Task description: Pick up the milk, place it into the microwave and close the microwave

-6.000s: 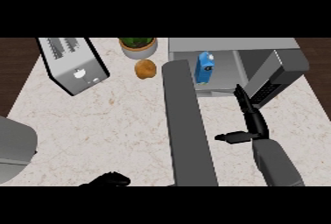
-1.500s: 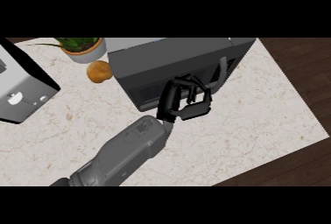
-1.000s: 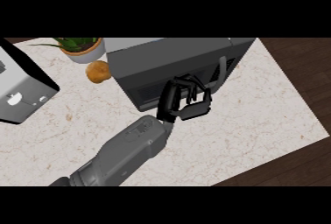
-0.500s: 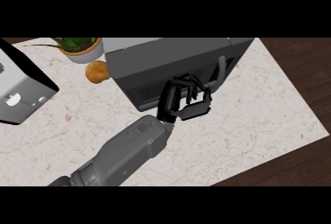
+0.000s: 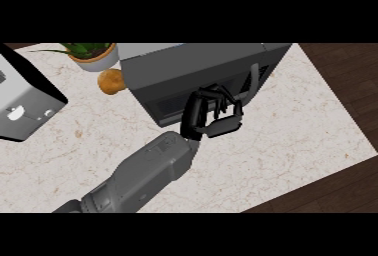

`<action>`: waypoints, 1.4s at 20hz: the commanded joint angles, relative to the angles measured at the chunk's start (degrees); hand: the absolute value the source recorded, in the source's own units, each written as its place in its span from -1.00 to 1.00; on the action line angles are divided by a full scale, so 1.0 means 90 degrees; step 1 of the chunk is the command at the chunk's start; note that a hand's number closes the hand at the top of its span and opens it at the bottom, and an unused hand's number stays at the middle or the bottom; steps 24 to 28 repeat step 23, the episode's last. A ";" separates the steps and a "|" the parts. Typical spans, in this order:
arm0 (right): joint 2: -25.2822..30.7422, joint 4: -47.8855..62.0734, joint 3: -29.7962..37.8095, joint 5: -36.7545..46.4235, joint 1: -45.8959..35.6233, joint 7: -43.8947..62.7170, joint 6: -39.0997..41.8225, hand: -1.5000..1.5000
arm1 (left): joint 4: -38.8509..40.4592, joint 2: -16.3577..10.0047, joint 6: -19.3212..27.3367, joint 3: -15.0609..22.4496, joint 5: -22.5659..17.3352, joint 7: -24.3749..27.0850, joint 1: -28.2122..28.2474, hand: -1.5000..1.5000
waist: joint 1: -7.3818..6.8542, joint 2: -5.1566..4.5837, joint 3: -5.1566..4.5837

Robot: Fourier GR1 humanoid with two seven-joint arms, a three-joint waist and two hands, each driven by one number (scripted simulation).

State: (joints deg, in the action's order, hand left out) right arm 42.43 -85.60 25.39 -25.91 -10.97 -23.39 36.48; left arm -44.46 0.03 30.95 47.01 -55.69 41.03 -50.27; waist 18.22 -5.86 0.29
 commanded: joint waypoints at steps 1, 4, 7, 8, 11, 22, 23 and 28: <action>-0.0028 0.0264 0.0042 -0.0218 -0.0079 -0.0031 0.0126 -1.00 | 0.0497 -0.0003 -0.0076 -0.0302 -0.0147 -0.0112 -0.0584 1.00 | 0.0002 -0.0055 -0.0008; 0.0068 0.0411 0.0067 -0.0262 -0.0146 0.0008 0.0183 -1.00 | 0.0512 -0.0003 -0.0087 -0.0261 -0.0232 -0.0138 -0.0650 1.00 | -0.0005 -0.0076 -0.0007; 0.0106 0.0541 0.0093 -0.0361 -0.0211 0.0018 0.0246 -1.00 | 0.0491 -0.0003 -0.0103 -0.0208 -0.0294 -0.0050 -0.0648 1.00 | 0.0026 -0.0095 -0.0007; 0.0034 0.0569 0.0048 -0.0347 -0.0264 0.0017 0.0184 -1.00 | 0.0502 -0.0003 -0.0107 -0.0171 -0.0293 -0.0027 -0.0680 1.00 | -0.0053 -0.0105 -0.0005; 0.0178 0.0697 0.0089 -0.0425 -0.0357 0.0088 0.0256 -1.00 | 0.0548 -0.0003 -0.0072 -0.0098 -0.0339 0.0031 -0.0664 1.00 | -0.0047 -0.0115 -0.0010; 0.0451 0.1135 0.0194 -0.0646 -0.0616 0.0156 0.0468 -1.00 | 0.0616 -0.0003 -0.0100 0.0058 -0.0623 0.0083 -0.0784 1.00 | -0.0046 -0.0109 0.0003; 0.0449 0.1194 0.0170 -0.0668 -0.0611 0.0196 0.0493 -1.00 | 0.0625 -0.0003 -0.0071 0.0047 -0.0647 0.0082 -0.0830 1.00 | -0.0068 -0.0096 0.0005; 0.0449 0.1194 0.0170 -0.0668 -0.0611 0.0196 0.0493 -1.00 | 0.0625 -0.0003 -0.0071 0.0047 -0.0647 0.0082 -0.0830 1.00 | -0.0068 -0.0096 0.0005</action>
